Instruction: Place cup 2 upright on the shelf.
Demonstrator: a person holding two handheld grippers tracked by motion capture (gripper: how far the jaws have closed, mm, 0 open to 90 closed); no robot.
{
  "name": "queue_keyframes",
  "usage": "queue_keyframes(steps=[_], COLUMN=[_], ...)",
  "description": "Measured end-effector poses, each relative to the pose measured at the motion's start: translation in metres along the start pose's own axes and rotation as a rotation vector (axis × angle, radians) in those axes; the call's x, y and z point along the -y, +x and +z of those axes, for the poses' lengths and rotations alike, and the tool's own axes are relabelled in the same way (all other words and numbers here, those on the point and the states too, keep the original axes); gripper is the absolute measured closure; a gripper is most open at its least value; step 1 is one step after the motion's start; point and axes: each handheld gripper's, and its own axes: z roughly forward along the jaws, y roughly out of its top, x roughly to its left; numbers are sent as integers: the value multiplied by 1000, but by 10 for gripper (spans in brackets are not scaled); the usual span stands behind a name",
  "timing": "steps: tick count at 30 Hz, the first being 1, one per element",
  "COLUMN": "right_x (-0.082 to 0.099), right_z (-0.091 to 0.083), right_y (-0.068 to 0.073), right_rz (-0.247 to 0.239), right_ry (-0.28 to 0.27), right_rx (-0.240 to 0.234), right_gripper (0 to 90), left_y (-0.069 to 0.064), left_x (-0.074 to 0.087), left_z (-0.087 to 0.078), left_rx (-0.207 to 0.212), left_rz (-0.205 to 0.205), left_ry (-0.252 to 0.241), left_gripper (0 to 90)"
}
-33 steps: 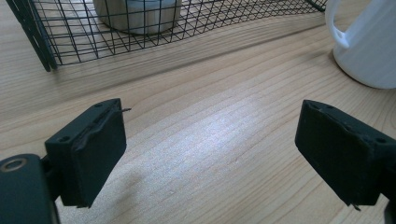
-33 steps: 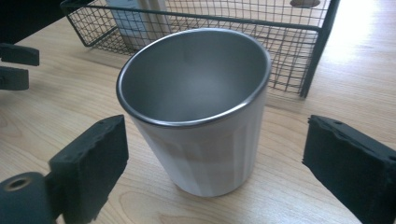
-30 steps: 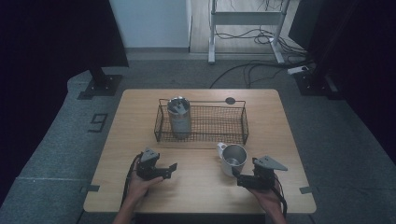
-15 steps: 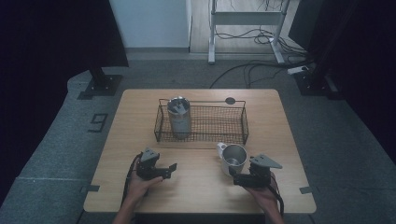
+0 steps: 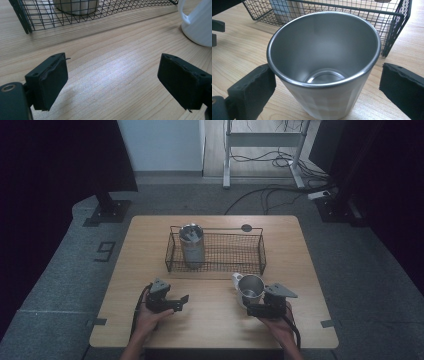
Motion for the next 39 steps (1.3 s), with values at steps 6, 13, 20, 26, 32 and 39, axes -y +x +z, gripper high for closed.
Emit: queue_keyframes(steps=[6, 13, 20, 26, 32, 39], right_x=[0, 0, -1, -5, -9, -10], right_z=[4, 7, 18, 24, 30, 35], right_y=[0, 1, 4, 6, 7, 7], right_rz=[-3, -7, -32, -40, -42, -45], right_ry=[9, 7, 23, 25, 22, 23], right_rx=[1, 3, 14, 12, 8, 23], right_gripper=[0, 0, 0, 0, 0, 40], left_y=[-1, 0, -2, -2, -2, -3], left_x=[0, 1, 1, 2, 2, 2], left_z=[0, 0, 1, 1, 0, 1], left_rx=[0, 0, 6, 5, 6, 6], left_rz=[0, -2, 3, 4, 3, 4], left_ry=[1, 0, 4, 6, 4, 5], left_gripper=[96, 96, 96, 97, 97, 97])
